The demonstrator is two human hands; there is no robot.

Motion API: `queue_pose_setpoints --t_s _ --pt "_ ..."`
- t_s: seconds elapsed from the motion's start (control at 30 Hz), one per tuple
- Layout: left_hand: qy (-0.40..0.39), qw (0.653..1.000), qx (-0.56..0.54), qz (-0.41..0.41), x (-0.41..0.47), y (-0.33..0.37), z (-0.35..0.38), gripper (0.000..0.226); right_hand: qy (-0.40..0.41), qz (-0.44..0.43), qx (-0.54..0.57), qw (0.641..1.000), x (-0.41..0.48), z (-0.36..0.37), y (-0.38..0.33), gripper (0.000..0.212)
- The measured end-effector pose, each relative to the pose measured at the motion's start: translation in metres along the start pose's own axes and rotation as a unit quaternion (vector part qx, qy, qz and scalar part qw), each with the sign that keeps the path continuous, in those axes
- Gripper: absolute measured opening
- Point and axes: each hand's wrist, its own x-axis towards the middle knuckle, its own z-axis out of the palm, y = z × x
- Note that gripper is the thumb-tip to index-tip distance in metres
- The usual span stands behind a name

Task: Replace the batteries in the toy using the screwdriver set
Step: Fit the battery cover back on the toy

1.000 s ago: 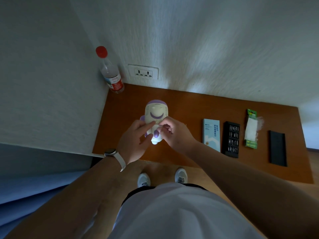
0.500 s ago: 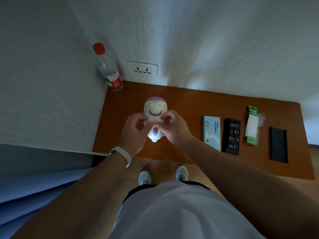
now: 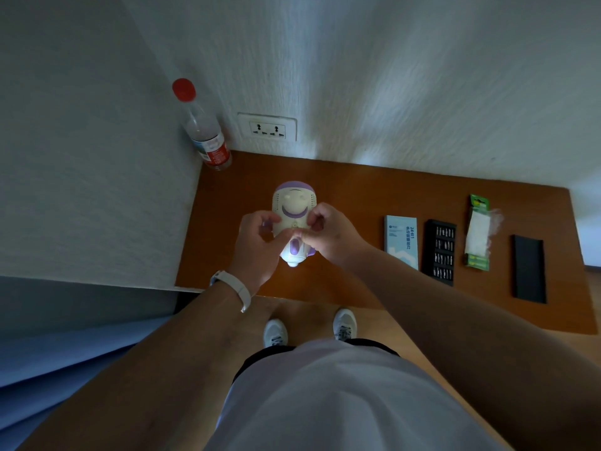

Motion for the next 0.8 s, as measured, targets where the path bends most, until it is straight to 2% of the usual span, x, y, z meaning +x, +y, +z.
queue_pose_setpoints --t_s 0.27,0.5,0.63,0.8 --pt "0.003 0.999 0.033 0.007 0.001 0.004 -0.001 0.031 0.009 -0.052 -0.036 0.998 0.0 0.002 0.007 0.026" --pt "0.003 0.998 0.059 -0.002 0.003 0.01 0.002 0.029 -0.024 -0.077 -0.04 0.996 0.002 -0.002 0.012 0.025" --pt "-0.017 0.997 0.068 -0.026 0.008 0.011 0.001 0.025 -0.029 -0.084 -0.042 0.995 0.002 -0.002 0.012 0.027" --pt "-0.03 0.993 0.115 -0.016 0.014 0.015 -0.003 0.021 -0.02 -0.099 -0.064 0.993 0.001 0.002 0.009 0.026"
